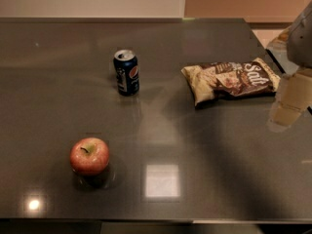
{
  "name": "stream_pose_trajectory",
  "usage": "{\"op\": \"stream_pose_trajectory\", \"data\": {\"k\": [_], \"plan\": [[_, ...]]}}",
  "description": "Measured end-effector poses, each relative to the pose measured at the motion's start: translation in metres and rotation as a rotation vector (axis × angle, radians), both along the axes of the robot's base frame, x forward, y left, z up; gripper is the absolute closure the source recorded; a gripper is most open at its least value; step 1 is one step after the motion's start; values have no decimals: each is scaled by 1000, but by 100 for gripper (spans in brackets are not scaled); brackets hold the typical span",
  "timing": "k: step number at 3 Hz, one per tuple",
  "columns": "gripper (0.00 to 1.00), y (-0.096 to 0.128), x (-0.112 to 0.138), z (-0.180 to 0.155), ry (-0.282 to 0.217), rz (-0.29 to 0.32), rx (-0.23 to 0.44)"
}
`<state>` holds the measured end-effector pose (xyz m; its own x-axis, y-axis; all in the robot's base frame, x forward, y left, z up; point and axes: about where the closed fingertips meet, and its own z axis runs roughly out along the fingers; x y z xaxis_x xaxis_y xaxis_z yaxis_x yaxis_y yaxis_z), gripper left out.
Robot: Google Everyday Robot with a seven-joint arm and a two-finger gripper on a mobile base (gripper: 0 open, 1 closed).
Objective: Knock pepsi can over
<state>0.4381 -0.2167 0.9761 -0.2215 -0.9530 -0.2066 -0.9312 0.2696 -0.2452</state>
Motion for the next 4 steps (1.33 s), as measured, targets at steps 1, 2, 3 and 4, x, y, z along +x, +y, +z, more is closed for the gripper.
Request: {"op": "stream_pose_trajectory", "data": {"k": [1,2,3,4], "plan": [[0,0,0,0,-2,0,0],[0,19,22,-3,-28,22,51],[0,54,57,-10,-56,54,143],[0,86,92,-22,-70,55,232]]}}
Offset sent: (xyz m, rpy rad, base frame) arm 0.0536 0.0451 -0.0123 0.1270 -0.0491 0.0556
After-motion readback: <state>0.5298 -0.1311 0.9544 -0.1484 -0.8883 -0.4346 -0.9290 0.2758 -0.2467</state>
